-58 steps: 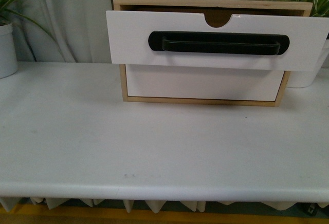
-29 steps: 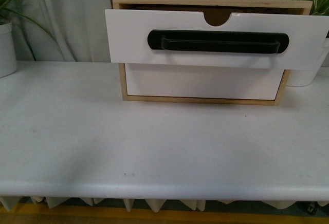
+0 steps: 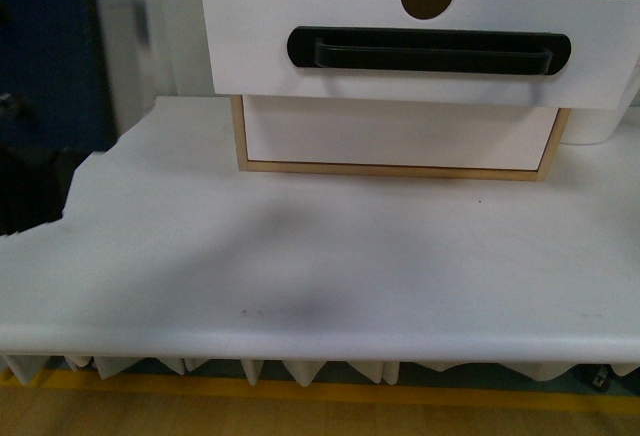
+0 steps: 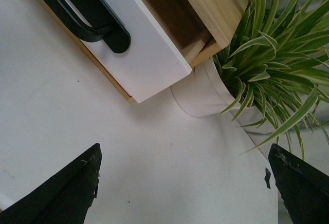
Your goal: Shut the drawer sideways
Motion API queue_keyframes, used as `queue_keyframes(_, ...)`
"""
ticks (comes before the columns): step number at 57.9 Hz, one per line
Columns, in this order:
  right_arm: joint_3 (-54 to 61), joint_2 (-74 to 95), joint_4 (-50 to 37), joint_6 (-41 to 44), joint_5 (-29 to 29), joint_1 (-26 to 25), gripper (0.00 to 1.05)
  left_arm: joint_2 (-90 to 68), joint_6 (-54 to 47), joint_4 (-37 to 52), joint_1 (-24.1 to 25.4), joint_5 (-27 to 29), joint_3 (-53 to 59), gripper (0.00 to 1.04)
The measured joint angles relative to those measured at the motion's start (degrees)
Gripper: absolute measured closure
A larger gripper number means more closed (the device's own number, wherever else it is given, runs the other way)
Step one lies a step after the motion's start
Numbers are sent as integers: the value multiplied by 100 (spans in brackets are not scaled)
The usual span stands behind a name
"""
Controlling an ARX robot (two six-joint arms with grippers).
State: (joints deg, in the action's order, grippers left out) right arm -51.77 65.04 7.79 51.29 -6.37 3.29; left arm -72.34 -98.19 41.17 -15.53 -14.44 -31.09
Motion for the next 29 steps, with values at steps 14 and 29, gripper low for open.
queue_keyframes(14, -575, 686, -2, 48, -9, 35, 9, -750, -101, -90, -258, 190, -927, 6)
queue_keyframes(29, -887, 1082, 79, 149, -31, 37, 9, -1237, -118, -173, -345, 238, -1519, 6)
